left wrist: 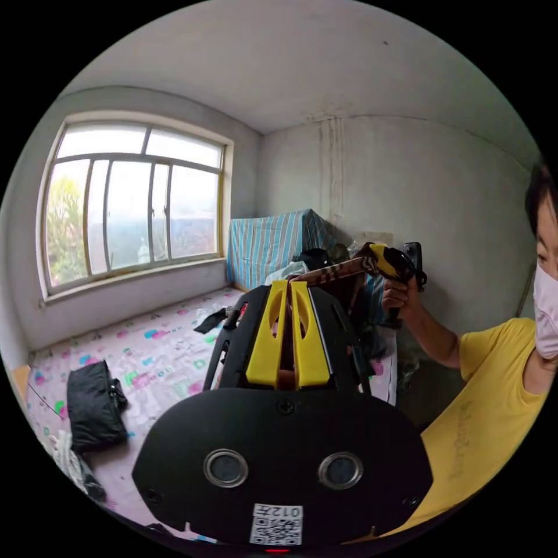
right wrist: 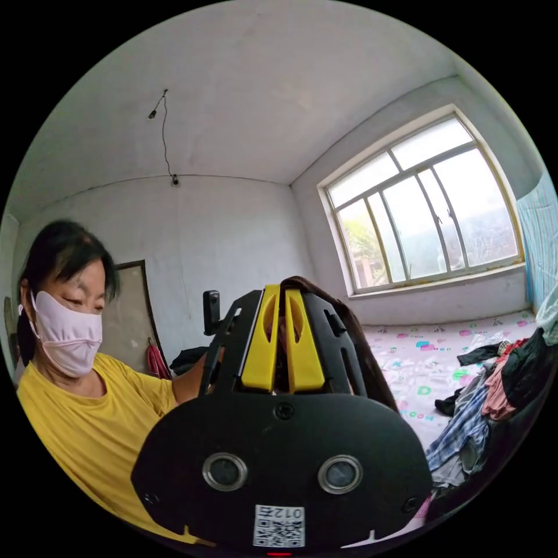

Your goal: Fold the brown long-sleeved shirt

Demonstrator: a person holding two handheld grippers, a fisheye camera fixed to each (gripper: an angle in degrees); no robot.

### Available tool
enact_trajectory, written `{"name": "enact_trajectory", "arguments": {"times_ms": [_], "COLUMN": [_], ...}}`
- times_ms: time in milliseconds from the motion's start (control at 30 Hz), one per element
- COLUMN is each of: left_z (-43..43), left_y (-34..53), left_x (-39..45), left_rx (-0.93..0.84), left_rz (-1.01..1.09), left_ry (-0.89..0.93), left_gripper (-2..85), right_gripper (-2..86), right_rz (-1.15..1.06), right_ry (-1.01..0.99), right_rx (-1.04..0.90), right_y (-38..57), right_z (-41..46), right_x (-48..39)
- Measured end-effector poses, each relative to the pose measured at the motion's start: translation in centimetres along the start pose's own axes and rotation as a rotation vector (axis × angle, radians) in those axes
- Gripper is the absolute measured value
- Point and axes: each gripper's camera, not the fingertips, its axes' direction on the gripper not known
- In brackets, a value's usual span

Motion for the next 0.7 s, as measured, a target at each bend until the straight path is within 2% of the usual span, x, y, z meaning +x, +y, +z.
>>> {"name": "enact_trajectory", "arguments": {"times_ms": [233, 367, 433, 500, 633, 700], "left_z": [-10.2, -11.5, -9.6, -6.9, 1.1, 2.9], "left_y": [-2.7, -3.5, -3.2, -1.9, 6.4, 10.9], "left_x": [2.5, 2.0, -0.4, -3.5, -12.1, -15.2], "left_rx": [0.024, -0.052, -0.165, -0.279, -0.575, -0.650], "left_rz": [0.083, 0.096, 0.039, -0.064, -0.377, -0.538], "left_ry": [0.080, 0.021, -0.068, -0.079, 0.015, 0.030], "left_gripper": [-0.2, 0.0, 0.4, 1.0, 4.9, 6.8], "right_gripper": [0.7, 0.7, 0.8, 0.9, 1.4, 1.8], "right_rz": [-0.076, -0.108, -0.027, 0.153, 0.492, 0.640], "right_ry": [0.026, 0.114, 0.157, 0.245, 0.333, 0.381], "right_rx": [0.047, 0.001, -0.053, -0.190, -0.459, -0.596], "right_y": [0.2, 0.5, 1.2, 3.6, 11.3, 16.7], "right_z": [3.9, 8.9, 12.3, 17.8, 26.1, 29.8], "right_x": [-8.0, -9.4, -7.4, -2.6, 6.9, 11.1]}}
